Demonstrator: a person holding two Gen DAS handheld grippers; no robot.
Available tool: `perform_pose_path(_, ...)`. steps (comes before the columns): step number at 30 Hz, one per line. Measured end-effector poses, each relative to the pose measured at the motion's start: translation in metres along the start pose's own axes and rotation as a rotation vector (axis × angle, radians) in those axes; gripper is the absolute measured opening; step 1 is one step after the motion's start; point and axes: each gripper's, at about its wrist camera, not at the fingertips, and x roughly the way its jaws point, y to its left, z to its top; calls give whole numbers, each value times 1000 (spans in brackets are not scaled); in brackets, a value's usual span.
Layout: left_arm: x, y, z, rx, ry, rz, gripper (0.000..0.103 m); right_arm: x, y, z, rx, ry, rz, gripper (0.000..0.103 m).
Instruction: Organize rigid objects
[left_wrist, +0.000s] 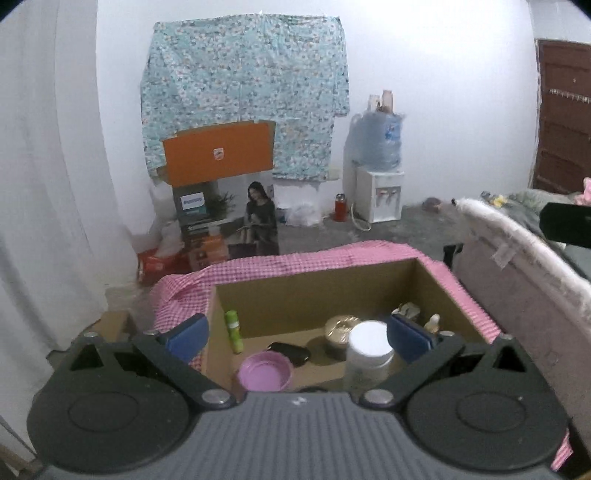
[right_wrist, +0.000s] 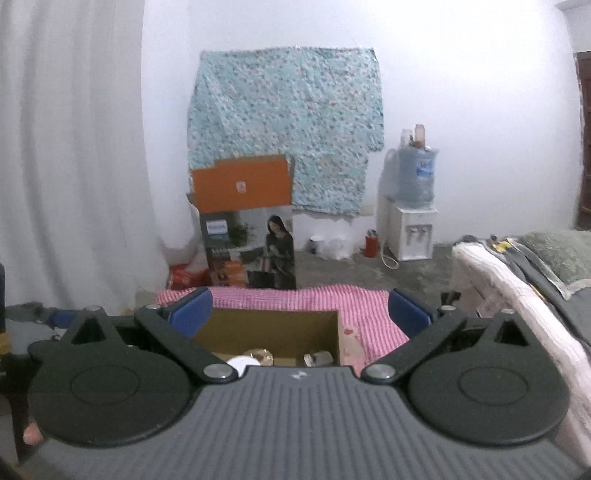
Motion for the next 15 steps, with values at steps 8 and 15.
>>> perform_pose_path(8, 23, 19, -24, -106, 155, -12, 103, 25, 24, -39, -2, 148, -28, 102)
perform_pose_path(15, 38, 35, -40, -145, 262, 0, 103, 78, 35, -71, 22, 304, -20, 102)
